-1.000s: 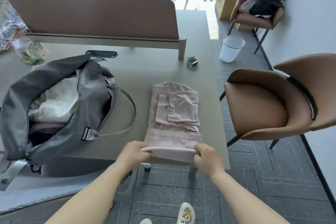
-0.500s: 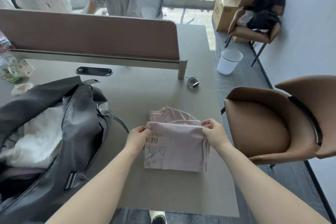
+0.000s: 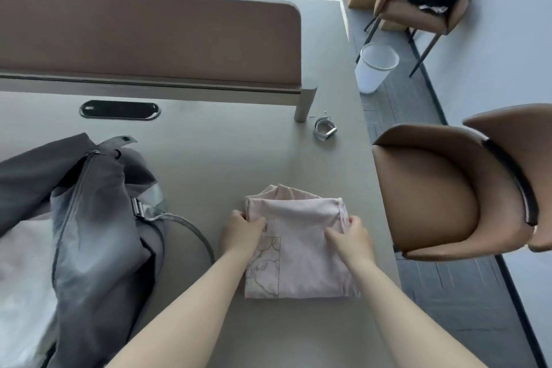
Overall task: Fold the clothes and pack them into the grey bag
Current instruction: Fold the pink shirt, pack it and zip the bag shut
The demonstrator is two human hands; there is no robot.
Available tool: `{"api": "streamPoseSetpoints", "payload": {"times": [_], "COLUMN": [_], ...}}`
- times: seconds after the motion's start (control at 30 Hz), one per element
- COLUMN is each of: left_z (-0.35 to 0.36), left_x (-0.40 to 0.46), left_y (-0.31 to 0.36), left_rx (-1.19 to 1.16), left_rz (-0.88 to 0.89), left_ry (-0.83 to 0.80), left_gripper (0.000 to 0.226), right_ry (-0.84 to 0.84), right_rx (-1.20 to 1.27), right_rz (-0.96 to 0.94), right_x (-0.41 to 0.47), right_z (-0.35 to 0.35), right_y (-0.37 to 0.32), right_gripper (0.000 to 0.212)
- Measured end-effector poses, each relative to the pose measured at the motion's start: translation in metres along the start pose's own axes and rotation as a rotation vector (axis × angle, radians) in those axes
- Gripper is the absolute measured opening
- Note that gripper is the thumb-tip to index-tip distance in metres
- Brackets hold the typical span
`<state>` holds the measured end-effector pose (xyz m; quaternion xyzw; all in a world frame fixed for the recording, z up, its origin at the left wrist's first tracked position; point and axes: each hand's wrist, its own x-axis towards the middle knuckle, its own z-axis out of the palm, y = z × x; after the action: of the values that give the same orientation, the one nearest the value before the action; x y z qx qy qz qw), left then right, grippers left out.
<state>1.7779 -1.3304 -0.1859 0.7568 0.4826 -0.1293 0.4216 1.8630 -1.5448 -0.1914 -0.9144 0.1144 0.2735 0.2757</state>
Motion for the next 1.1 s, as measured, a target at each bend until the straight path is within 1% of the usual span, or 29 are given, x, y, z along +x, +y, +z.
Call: {"api": "streamPoseSetpoints", "payload": {"times": [0.07,0.13,0.23,0.3,0.43,0.57,0.67,0.83,0.93,1.1], "left_z": [0.003,0.005,0.005,0.0,-0.021,-0.059,-0.103,-0.189,-0.237,-0.311], "left_x": [-0.004,-0.008,-0.022,-0.034,-0.068,-0.109,-0.141,-0.184,-0.198,-0.199], "left_y": [0.0,0.0,-0.005,-0.009,-0.011,-0.009,-0.017,-0.043,-0.064,-0.108], "left_rx": [0.027,-0.008,-0.162,-0.226,-0.296,-0.365,-0.402,-0.329,-0.273,-0.158], "left_rz": [-0.002,0.011,0.053,0.075,0.115,0.174,0.22,0.273,0.257,0.249], "left_ry": [-0.019,-0.065,-0.109,-0.077,0.041,0.217,0.374,0.62,0.672,0.735], "left_gripper": [0.032,0.027,0.014,0.013,0.013,0.025,0.032,0.033,0.025,0.026], "right_ry": [-0.027,-0.058,-0.091,-0.087,-0.097,-0.13,-0.21,-0.313,-0.359,-0.364], "right_rx": [0.069,0.159,0.262,0.301,0.343,0.416,0.508,0.602,0.595,0.541], "right_rz": [0.041,0.055,-0.024,-0.109,-0.268,-0.437,-0.541,-0.702,-0.763,-0.844], "right_x": [-0.005,-0.004,-0.01,-0.017,-0.037,-0.065,-0.1,-0.175,-0.213,-0.272], "right_z": [0.003,0.003,0.0,-0.003,-0.013,-0.02,-0.017,-0.005,0.006,0.044], "right_y": [0.002,0.003,0.007,0.011,0.003,-0.03,-0.064,-0.108,-0.133,-0.175], "right_gripper": [0.036,0.027,0.02,0.02,0.029,0.035,0.036,0.035,0.033,0.025]}}
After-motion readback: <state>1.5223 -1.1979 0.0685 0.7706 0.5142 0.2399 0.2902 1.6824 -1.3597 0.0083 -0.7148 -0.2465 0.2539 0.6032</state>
